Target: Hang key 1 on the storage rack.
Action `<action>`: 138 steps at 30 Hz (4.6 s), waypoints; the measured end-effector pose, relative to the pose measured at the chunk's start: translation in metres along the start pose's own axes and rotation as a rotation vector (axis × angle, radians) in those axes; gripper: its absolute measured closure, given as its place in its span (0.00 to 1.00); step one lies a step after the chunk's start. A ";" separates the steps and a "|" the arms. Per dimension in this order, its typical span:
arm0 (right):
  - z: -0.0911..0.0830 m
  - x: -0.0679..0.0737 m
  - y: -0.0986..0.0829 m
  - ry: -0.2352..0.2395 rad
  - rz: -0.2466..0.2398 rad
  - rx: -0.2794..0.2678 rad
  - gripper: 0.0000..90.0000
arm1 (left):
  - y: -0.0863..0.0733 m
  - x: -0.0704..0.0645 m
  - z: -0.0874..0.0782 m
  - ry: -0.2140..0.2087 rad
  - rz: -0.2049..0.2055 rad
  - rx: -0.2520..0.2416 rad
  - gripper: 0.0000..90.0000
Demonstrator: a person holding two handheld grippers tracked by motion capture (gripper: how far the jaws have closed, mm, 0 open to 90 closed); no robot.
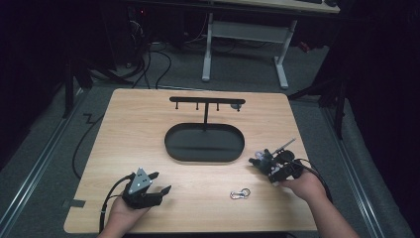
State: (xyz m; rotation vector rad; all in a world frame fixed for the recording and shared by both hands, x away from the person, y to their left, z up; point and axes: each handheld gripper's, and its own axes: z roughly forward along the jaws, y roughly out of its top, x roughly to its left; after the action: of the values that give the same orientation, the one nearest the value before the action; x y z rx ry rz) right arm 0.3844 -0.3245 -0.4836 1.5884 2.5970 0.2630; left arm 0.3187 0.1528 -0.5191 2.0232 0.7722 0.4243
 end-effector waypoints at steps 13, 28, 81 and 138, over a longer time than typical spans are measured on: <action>-0.037 0.017 -0.002 0.039 -0.006 -0.075 0.52 | 0.000 -0.002 0.000 0.003 0.009 -0.009 0.38; -0.068 0.033 0.013 0.055 -0.007 -0.118 0.52 | 0.000 -0.002 -0.001 0.005 0.010 -0.017 0.37; -0.134 0.042 0.101 0.056 0.044 -0.210 0.52 | 0.000 0.000 -0.002 -0.012 0.011 -0.029 0.38; -0.043 0.038 0.114 0.032 0.102 -0.268 0.49 | 0.000 -0.003 0.003 -0.035 0.033 -0.008 0.39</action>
State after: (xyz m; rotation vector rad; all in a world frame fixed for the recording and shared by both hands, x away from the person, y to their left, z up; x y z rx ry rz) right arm 0.4600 -0.2446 -0.4192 1.6314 2.3823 0.6200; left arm 0.3185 0.1492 -0.5204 2.0328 0.7156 0.4087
